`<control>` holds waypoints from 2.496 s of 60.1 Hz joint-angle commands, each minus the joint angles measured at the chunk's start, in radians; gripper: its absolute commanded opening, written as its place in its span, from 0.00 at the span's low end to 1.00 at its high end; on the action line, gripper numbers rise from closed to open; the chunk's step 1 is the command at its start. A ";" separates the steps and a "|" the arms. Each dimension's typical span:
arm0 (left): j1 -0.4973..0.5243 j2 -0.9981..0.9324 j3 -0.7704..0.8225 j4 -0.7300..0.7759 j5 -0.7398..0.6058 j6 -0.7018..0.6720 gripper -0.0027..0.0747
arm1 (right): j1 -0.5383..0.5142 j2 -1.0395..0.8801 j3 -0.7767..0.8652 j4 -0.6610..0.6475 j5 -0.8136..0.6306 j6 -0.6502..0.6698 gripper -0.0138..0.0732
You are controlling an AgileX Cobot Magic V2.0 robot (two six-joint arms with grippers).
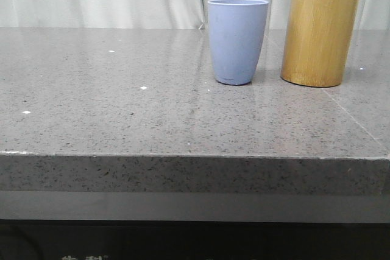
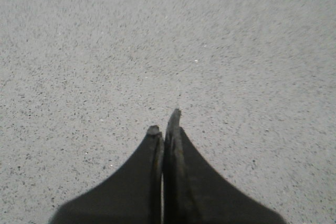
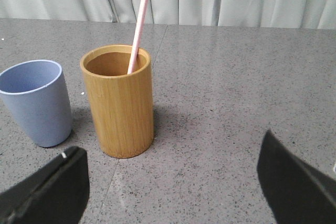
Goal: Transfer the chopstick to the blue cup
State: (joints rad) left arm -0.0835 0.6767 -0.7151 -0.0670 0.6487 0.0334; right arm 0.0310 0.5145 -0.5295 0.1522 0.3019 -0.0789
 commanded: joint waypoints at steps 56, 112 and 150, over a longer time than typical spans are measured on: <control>-0.027 -0.380 0.260 -0.022 -0.224 0.001 0.01 | 0.062 0.736 -0.548 0.283 -0.345 -0.001 0.91; -0.027 -0.380 0.260 -0.022 -0.224 0.001 0.01 | 0.102 1.019 -0.725 0.284 -0.477 -0.001 0.38; -0.027 -0.380 0.260 -0.022 -0.224 0.001 0.01 | 0.135 0.942 -0.725 0.217 -0.632 -0.001 0.18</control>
State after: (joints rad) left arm -0.1037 0.2904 -0.4288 -0.0770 0.5044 0.0350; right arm 0.1629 1.5370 -1.2147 0.4222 -0.1973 -0.0772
